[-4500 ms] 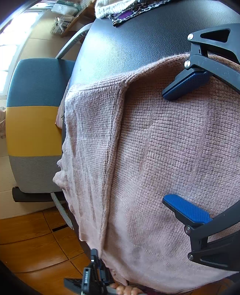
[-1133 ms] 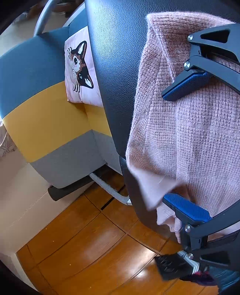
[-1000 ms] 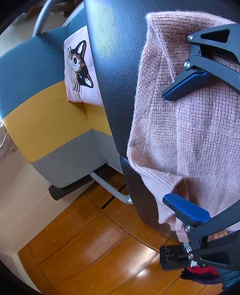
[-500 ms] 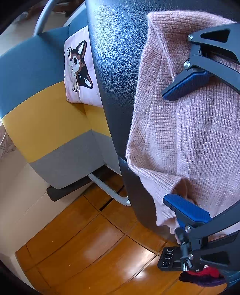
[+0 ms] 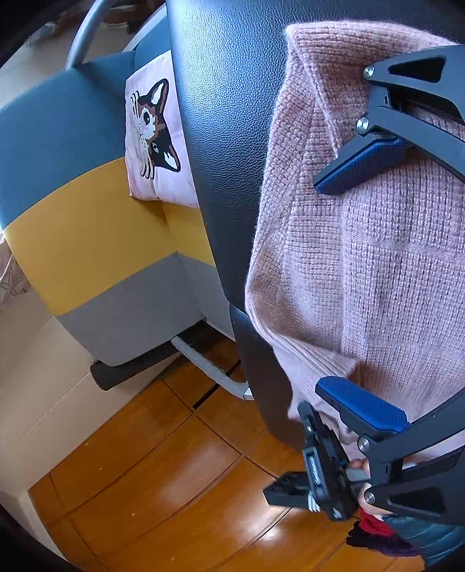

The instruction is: Fold clothes

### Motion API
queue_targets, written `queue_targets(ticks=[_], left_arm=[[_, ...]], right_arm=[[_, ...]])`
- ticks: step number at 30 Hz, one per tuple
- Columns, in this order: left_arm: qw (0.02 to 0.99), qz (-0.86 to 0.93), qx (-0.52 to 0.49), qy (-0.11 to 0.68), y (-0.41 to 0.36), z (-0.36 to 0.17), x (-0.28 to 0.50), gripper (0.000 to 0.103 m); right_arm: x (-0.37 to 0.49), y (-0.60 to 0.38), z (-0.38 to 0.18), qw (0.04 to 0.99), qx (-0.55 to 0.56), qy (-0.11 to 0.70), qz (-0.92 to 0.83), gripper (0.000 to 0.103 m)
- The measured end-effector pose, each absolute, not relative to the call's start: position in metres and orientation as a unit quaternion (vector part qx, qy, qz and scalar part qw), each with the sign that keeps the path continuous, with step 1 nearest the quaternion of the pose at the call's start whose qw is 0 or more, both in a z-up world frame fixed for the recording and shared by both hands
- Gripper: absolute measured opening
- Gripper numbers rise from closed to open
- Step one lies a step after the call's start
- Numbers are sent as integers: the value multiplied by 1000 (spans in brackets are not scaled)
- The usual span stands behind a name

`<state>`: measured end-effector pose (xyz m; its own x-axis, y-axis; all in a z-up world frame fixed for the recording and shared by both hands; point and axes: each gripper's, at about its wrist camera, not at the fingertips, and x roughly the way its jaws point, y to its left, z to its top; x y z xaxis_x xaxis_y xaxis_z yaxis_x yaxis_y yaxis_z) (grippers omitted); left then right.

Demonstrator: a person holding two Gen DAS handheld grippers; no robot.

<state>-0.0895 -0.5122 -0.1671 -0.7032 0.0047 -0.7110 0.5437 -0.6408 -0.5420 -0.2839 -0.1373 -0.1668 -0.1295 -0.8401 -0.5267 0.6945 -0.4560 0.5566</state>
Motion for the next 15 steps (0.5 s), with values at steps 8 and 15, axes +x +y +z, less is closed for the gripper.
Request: queue_targets(ticks=[8,15], left_arm=[[102,-822,305,470,-489,-156,-64,33],[134,-865,321,363,-453,-169,-71,26]], right_arm=[[-284,-137,-167,515,414,-90,-746,103],[-284,-140,-167,510,418,-81,-748,103]])
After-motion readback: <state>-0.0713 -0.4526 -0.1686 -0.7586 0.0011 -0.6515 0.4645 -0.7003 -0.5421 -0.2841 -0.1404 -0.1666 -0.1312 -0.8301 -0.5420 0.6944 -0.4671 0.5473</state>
